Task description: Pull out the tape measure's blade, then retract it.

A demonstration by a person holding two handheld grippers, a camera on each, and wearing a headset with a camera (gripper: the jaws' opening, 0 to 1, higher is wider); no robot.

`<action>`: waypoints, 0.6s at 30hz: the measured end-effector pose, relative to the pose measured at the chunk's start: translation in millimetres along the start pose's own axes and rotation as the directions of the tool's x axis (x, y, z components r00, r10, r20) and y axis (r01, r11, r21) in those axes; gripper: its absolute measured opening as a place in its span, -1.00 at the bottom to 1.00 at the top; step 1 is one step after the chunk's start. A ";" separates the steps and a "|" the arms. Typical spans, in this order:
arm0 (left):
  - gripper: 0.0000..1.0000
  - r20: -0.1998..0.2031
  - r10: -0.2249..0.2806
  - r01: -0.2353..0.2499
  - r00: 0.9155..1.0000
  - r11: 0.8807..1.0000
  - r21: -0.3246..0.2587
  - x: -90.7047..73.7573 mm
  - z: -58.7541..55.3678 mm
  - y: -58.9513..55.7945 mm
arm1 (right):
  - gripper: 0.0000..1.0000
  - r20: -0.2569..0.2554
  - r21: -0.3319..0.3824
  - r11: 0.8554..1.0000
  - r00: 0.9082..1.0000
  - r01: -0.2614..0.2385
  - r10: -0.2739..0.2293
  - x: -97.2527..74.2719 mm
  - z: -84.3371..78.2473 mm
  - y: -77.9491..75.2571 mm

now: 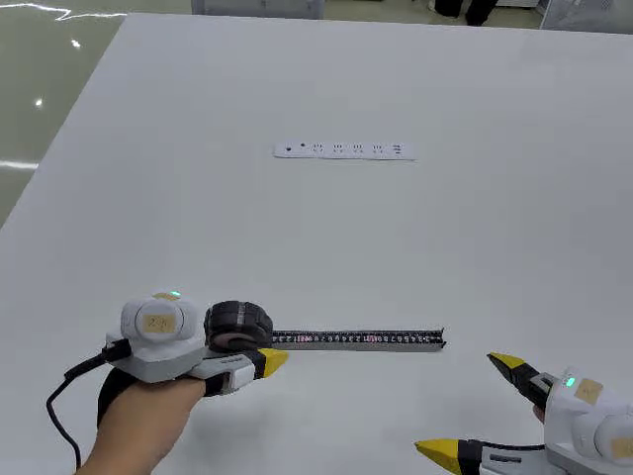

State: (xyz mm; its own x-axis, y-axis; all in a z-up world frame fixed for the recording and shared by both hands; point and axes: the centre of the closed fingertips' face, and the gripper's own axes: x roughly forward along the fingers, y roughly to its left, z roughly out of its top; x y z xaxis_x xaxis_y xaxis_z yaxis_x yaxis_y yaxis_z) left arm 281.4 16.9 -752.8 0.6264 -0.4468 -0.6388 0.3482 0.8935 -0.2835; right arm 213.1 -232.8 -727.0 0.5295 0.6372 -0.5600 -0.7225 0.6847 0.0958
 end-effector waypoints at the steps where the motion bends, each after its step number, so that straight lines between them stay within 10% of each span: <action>1: 0.53 0.001 0.004 -0.004 1.000 1.000 -0.004 0.6 0.0 0.7 | 0.88 -0.001 -0.001 1.000 1.000 -0.001 0.001 0.2 0.2 -0.2; 18: 0.47 0.040 0.080 -0.076 0.996 0.993 -0.093 6.8 4.9 6.3 | 0.77 -0.014 -0.018 1.000 1.000 -0.011 0.010 2.8 4.0 -7.7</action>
State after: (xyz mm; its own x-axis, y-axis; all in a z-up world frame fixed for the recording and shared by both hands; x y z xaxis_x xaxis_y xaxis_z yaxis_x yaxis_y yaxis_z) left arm 291.2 19.3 -755.5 0.6794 -0.3753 -0.6305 0.2329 0.9252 -0.2997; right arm 221.9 -234.9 -726.1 0.5155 0.6391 -0.5709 -0.7361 0.6713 0.0868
